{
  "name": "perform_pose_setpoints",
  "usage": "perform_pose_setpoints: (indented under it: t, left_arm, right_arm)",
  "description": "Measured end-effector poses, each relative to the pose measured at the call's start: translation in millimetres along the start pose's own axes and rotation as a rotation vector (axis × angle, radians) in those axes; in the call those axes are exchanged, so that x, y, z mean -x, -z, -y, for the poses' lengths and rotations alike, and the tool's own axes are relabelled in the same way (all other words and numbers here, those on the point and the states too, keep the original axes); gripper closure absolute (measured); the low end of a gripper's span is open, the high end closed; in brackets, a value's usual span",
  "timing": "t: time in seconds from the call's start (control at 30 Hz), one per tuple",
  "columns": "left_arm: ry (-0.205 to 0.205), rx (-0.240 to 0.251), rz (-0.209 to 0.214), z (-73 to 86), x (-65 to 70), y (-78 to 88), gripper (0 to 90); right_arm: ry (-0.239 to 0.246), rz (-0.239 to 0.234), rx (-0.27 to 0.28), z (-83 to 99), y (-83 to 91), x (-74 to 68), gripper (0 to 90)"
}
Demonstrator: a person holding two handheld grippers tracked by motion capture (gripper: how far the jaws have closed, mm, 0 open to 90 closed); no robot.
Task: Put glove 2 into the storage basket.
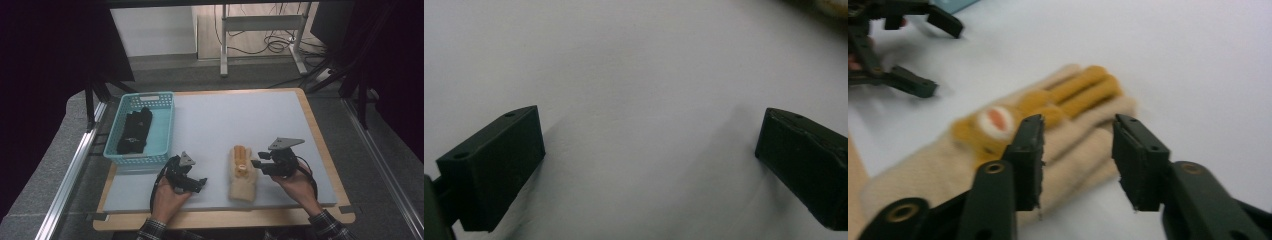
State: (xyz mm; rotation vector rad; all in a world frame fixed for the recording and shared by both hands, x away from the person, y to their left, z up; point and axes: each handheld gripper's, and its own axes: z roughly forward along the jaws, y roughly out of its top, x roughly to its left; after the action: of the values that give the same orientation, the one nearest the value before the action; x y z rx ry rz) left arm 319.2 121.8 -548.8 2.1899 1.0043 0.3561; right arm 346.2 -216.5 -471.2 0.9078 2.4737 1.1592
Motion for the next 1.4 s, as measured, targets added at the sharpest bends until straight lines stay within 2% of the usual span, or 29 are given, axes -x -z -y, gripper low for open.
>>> perform_pose_setpoints:
  t: [0.07,0.13,0.3,0.47,0.6,0.73,0.83,0.93,1.17,1.4]
  left_arm:
    - [0.0,0.0,0.0,0.0,0.0,0.0,0.0]
    - [0.0,0.0,0.0,0.0,0.0,0.0,0.0]
    - [0.0,-0.001,0.001,0.0,-0.3,0.1,0.0]
    - [0.002,0.0,0.004,0.0,-0.6,0.4,0.0]
    - [0.004,0.002,0.003,0.1,-1.4,1.4,0.7]
    - [0.007,-0.016,-0.007,1.2,-0.7,4.8,1.2]
    - [0.018,-0.03,-0.03,3.7,-3.2,8.9,0.4]
    - [0.038,-0.033,-0.033,7.6,-5.3,11.9,0.1]
    - [0.036,-0.02,-0.038,15.1,-7.9,17.0,0.0]
    - [0.038,-0.008,-0.059,23.6,-18.0,23.5,0.0]
  right_arm:
    - [-0.006,0.011,-0.003,3.4,1.7,5.7,63.9]
    - [-0.017,0.002,-0.009,8.1,2.1,8.9,68.6]
    - [0.002,-0.026,-0.027,23.8,0.0,7.1,77.1]
    - [-0.022,-0.054,-0.05,37.8,-5.2,7.9,84.6]
    - [-0.018,-0.076,-0.064,46.0,-6.4,4.2,84.7]
    - [0.011,-0.103,-0.067,54.7,-6.8,-4.8,82.9]
    - [0.028,-0.107,-0.073,59.0,-9.6,-11.9,80.9]
    - [0.038,-0.12,-0.079,60.9,-14.5,-17.3,81.0]
    - [0.047,-0.145,-0.071,56.1,-23.0,-27.2,81.5]
    - [0.07,-0.161,-0.07,45.8,-37.7,-39.8,81.2]
